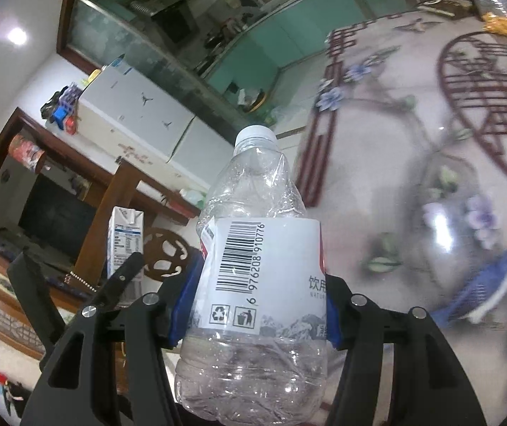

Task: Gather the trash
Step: 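Carry the water bottle and milk carton over the red bucket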

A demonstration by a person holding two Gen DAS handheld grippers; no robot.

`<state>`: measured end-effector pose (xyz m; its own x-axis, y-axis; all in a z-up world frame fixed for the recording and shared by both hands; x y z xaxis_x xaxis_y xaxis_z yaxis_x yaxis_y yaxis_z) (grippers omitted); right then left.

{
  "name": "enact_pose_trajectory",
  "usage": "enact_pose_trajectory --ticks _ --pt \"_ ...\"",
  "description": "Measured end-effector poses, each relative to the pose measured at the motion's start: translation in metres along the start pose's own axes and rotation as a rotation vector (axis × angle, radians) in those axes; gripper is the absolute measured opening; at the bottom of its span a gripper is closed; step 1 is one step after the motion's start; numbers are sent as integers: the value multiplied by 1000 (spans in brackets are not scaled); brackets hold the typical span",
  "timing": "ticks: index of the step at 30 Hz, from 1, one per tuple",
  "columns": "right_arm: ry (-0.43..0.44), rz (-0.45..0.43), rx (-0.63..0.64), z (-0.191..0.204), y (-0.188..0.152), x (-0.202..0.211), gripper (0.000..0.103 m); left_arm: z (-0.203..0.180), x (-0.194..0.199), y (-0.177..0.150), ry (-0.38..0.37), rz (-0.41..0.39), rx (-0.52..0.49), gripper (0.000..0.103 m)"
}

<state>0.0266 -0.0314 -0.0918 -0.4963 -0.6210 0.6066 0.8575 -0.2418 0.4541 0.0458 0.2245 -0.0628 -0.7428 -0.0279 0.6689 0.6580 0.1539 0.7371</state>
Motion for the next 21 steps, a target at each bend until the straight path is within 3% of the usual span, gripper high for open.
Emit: enact_pose_trajectory --ticks 12,21 --pt "83 53 81 66 2 -49 56 37 -1 0 68 0 68 50" --pt "63 118 118 88 -4 -88 56 59 -7 -6 106 34 115 50"
Point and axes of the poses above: each gripper's, at about its wrist camera, not at the fingertips, and x roughly against the way its jaws point, z to its left, y to its top, the point moved 6 cm from there along -x, roughly the way its jaws point
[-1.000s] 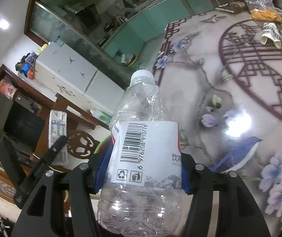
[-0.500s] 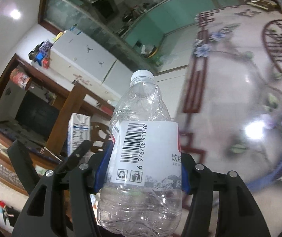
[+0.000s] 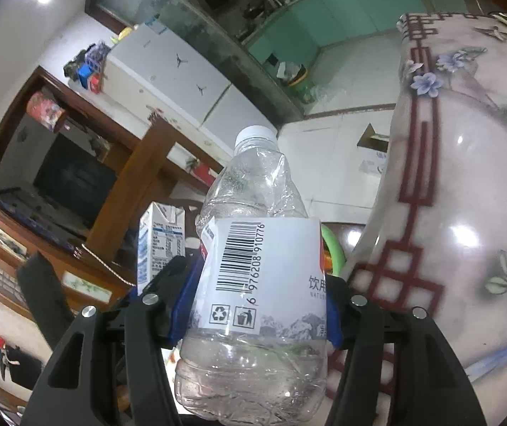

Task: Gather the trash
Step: 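Open both tools to drop the bottle and carton into the bucket, then move both open tools back over the table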

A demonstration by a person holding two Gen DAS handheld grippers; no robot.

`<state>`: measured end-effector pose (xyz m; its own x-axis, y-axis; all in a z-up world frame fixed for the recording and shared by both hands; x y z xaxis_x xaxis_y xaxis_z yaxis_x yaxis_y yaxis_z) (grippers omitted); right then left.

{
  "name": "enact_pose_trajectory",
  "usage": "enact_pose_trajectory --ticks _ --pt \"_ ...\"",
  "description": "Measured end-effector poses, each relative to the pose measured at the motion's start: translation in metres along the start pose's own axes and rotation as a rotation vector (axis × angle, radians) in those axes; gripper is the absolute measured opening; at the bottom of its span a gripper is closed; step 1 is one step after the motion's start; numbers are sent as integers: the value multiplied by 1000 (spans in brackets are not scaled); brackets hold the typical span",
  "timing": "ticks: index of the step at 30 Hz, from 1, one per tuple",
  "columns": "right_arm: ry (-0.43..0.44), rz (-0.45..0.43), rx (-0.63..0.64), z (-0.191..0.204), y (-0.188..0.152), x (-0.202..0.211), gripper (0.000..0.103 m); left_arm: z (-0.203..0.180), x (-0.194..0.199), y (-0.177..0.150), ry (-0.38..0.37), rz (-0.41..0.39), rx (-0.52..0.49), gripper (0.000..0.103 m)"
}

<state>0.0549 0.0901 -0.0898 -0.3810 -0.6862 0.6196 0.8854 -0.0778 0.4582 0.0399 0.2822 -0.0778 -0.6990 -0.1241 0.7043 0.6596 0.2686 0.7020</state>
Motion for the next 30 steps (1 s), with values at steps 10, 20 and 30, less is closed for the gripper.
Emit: enact_pose_trajectory --ticks 10,20,30 --pt "-106 100 90 5 -12 -45 62 25 -8 2 65 6 74 68" --pt "-195 42 50 -38 -21 12 73 12 -15 -1 36 23 62 83" --pt "-667 58 76 -175 -50 186 80 -77 -9 -9 -63 46 -142 84"
Point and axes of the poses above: each gripper's, at about its wrist camera, not at the fingertips, and x roughly against the way its jaws point, z to its left, y to its top, the point moved 6 cm from there along -x, roughly the way its jaws point
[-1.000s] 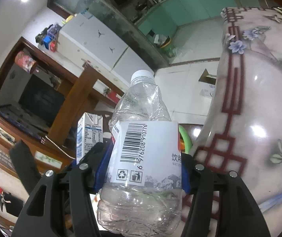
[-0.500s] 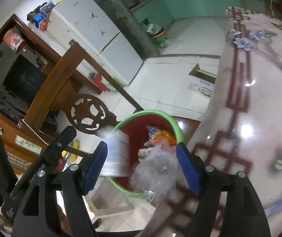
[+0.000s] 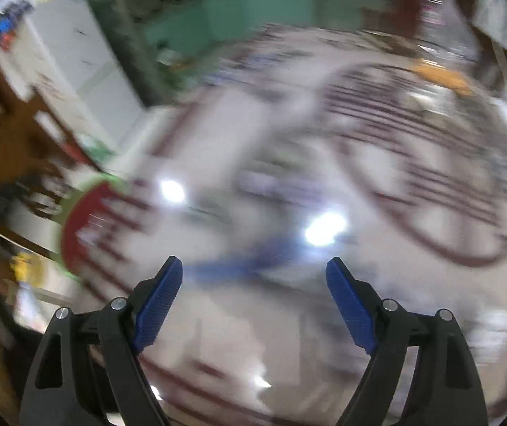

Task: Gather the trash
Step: 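Move both open tools back over the table, then grasp the crumpled foil paper with the right tool while the left tool grasps the white paper cup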

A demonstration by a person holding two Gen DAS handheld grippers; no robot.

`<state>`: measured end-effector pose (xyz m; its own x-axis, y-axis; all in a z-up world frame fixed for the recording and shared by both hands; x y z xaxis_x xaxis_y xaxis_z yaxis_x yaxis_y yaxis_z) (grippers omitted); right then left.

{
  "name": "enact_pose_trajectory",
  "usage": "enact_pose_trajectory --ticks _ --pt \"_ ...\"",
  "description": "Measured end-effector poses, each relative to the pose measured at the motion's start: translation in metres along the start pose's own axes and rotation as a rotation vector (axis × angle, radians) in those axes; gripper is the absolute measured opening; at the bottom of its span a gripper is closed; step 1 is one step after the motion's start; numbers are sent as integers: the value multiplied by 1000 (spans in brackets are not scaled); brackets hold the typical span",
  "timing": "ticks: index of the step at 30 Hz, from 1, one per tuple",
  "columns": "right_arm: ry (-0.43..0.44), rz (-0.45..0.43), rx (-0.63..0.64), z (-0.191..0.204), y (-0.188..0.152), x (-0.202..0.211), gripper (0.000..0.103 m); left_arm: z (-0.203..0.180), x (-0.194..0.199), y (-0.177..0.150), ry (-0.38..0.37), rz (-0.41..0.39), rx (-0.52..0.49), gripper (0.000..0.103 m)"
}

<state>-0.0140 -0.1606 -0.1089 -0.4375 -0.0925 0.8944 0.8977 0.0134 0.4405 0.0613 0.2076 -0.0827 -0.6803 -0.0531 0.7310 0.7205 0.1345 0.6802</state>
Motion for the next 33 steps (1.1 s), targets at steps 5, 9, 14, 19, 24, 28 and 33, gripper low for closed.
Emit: enact_pose_trajectory --ticks 5,9,14,19,24,28,33 --pt "-170 120 -77 -124 -22 37 83 -48 0 2 -53 5 -58 86" --pt "-222 204 -192 -200 -46 46 84 -93 -3 1 -79 14 -146 86" --pt "-145 306 -224 -222 -65 21 84 -154 -3 -6 -105 6 -278 86" --pt "-71 395 -162 -208 -74 -4 75 -189 -8 -13 -131 18 -308 86" --pt "23 350 -159 -201 -64 -9 46 -212 -16 -14 -93 6 -358 86" --pt "286 142 -339 -182 -41 14 45 -244 -20 -2 -108 -30 -363 86" --pt "413 -83 -442 -174 -29 50 46 -340 -52 13 -263 18 -358 86"
Point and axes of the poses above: each gripper's, at about its wrist camera, not at the fingertips, and x roughly against the way its jaws point, z to its left, y to its top, the point moved 6 cm from there along -x, roughly the way its jaws point
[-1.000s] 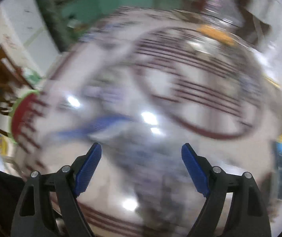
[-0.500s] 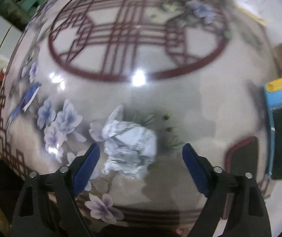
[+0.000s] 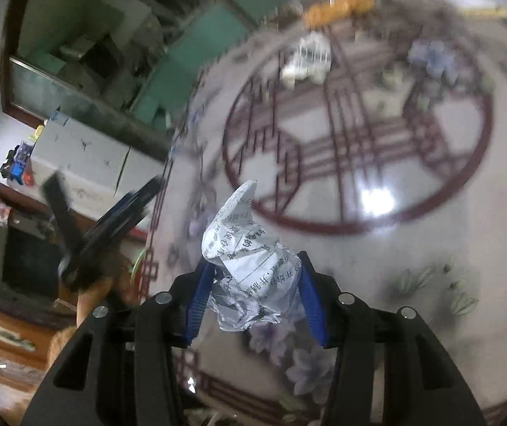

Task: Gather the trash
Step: 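Grasp the crumpled foil paper with the right tool while the left tool grasps the white paper cup, then carry the foil paper and paper cup over the red bucket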

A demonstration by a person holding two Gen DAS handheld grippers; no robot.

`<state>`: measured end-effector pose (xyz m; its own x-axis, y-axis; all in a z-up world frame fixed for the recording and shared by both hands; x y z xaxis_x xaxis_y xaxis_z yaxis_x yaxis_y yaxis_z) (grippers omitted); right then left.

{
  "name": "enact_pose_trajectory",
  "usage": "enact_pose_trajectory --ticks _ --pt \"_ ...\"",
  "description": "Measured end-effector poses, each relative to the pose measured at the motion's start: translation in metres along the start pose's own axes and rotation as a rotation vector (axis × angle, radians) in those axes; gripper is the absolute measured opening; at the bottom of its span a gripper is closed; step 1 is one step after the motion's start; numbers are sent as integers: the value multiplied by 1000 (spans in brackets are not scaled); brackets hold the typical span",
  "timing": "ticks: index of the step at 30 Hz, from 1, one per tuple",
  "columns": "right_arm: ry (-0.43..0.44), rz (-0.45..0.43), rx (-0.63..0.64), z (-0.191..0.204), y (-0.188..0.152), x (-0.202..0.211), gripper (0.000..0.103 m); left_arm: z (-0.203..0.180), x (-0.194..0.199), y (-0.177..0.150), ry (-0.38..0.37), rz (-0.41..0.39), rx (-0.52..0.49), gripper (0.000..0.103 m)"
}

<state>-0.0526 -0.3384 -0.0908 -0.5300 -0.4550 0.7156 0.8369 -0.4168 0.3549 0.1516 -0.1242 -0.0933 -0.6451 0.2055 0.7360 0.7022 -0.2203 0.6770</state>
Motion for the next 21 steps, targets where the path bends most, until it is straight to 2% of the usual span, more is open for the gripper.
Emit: enact_pose_trajectory --ticks 2,4,6,8,12,15,17,18,19,20,21 --pt "-35 -81 24 -2 10 16 46 -41 -33 21 -53 38 -34 86" --pt "-56 -118 6 -10 15 23 46 -72 -57 38 -87 49 -61 86" --pt "-46 -119 -32 -21 19 26 46 -104 -80 56 -115 42 -94 86" --pt "4 -99 -80 -26 20 21 46 -132 -105 73 -122 40 -143 86" --pt "46 -84 -80 -23 26 19 47 -158 -143 96 -88 62 -176 87" --pt "60 -80 -54 -15 25 17 47 -164 -169 106 -79 87 -134 87" --pt "65 -72 -64 -16 23 17 47 -163 -184 104 -92 137 -111 85" --pt "70 -70 -72 -18 22 16 47 -164 -190 103 -98 158 -105 74" --pt "72 -70 -78 -19 22 16 47 -163 -195 100 -114 185 -91 50" --pt "71 -71 -79 -20 22 16 47 -162 -196 99 -126 191 -75 50" --pt "65 -71 -77 -21 23 15 47 -160 -191 99 -145 179 -55 43"
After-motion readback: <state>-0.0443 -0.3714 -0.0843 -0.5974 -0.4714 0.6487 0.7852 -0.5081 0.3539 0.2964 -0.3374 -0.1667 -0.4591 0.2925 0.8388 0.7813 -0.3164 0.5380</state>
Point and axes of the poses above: each gripper's, at about its wrist camera, not at the fingertips, and x roughly against the way its jaws point, z to its left, y to its top, the point moved 6 cm from there along -x, roughly the way its jaws point
